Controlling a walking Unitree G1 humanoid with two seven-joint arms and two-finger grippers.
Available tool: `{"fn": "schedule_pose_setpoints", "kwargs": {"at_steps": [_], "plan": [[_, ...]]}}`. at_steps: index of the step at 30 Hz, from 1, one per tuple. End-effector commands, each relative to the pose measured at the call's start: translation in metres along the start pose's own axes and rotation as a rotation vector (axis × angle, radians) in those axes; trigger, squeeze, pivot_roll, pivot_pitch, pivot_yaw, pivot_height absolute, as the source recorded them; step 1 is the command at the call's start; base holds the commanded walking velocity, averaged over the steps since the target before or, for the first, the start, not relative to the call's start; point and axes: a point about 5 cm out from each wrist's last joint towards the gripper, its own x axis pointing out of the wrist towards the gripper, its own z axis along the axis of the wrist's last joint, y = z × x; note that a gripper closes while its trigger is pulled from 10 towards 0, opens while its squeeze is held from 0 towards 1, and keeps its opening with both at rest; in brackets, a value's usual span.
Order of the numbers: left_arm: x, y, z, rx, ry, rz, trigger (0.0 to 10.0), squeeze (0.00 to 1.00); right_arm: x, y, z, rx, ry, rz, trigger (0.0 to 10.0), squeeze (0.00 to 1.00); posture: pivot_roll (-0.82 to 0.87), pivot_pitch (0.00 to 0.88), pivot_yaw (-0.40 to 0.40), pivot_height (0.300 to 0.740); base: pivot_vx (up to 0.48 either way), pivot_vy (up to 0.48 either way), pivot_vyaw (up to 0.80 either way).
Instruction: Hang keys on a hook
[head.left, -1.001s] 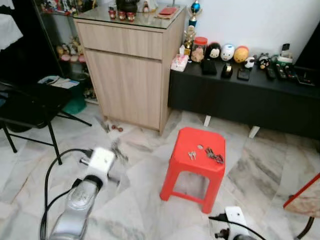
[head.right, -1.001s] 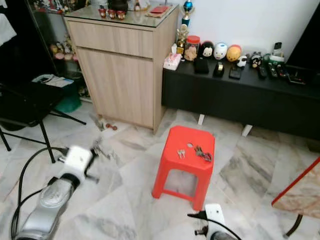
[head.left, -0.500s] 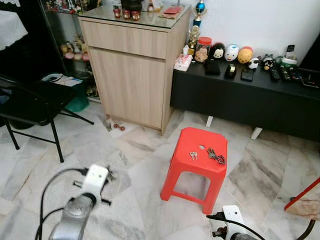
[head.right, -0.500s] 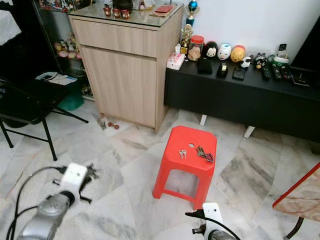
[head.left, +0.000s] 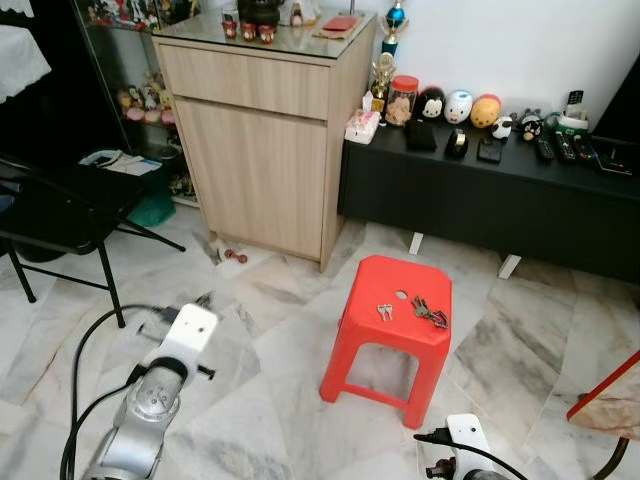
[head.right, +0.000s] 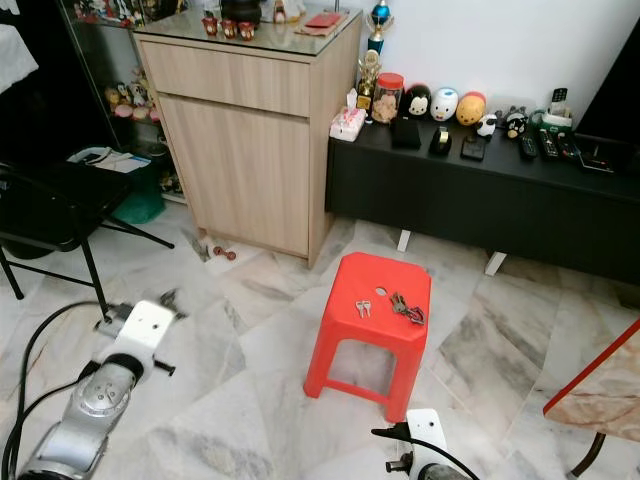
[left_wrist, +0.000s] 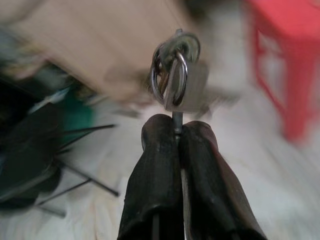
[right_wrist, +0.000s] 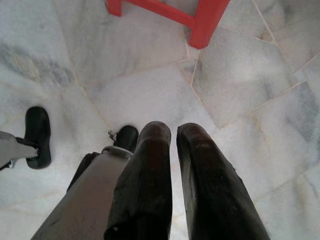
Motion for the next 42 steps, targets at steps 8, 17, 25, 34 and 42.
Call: {"fn": "schedule_pose_setpoints", "kwargs": {"at_steps": [8,17,25,34,42], "plan": [[-0.008,0.021,-0.043,-0.368,0.267,0.305,10.0,0.0,0.0,-0.003,-0.002,0.003,0.004,-0.01,10.0,0.0,0.04,0.0,-0.08,0.74,0.0,0.0,0.0],[0.004,-0.003,0.001,-0.149,0.018,-0.017,10.0,0.0,-0.001,-0.003,-0.001,-0.005,0.001,-0.01,10.0,0.0,0.04,0.0,-0.073,0.74,0.0,0.0,0.0],[-0.002,0.013,-0.035,-0.53,0.215,0.237,10.0,0.0,0.0,-0.003,0.001,-0.003,-0.002,-0.011,10.0,0.0,0.04,0.0,-0.074,0.74,0.0,0.0,0.0],[0.004,0.001,-0.008,-0.34,0.08,0.083,10.0,0.0,0.0,-0.002,0.004,0.002,-0.016,-0.007,10.0,0.0,0.04,0.0,-0.071,0.74,0.0,0.0,0.0],[0.003,-0.002,0.018,-0.297,-0.084,0.0,10.0,0.0,-0.003,-0.014,0.036,0.042,-0.15,-0.025,10.0,0.0,0.04,0.0,-0.071,0.74,0.0,0.0,0.0]]}}
